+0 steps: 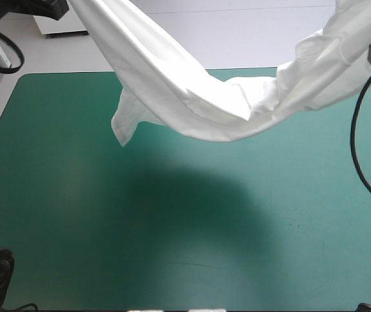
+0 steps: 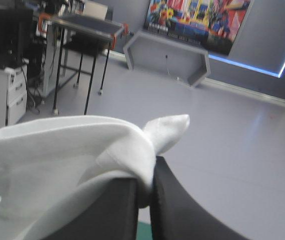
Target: Fold the cloth
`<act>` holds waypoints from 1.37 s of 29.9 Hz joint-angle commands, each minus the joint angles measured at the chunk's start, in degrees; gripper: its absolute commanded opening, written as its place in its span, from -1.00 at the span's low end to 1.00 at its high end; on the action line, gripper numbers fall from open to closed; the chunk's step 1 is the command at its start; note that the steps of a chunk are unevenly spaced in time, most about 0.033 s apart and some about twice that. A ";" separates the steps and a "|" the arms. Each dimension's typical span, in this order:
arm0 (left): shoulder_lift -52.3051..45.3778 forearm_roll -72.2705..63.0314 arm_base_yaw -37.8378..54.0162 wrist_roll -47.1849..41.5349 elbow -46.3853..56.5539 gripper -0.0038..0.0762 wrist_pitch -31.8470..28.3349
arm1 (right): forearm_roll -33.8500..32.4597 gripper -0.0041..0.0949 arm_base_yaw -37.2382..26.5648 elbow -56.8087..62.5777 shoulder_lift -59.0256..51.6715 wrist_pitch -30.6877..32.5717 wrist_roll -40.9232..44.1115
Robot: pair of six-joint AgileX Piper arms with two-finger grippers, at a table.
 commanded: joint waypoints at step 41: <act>27.87 8.68 -0.02 -0.42 16.73 -0.96 2.49 | 31.29 -0.95 -24.54 3.90 41.73 -4.87 2.00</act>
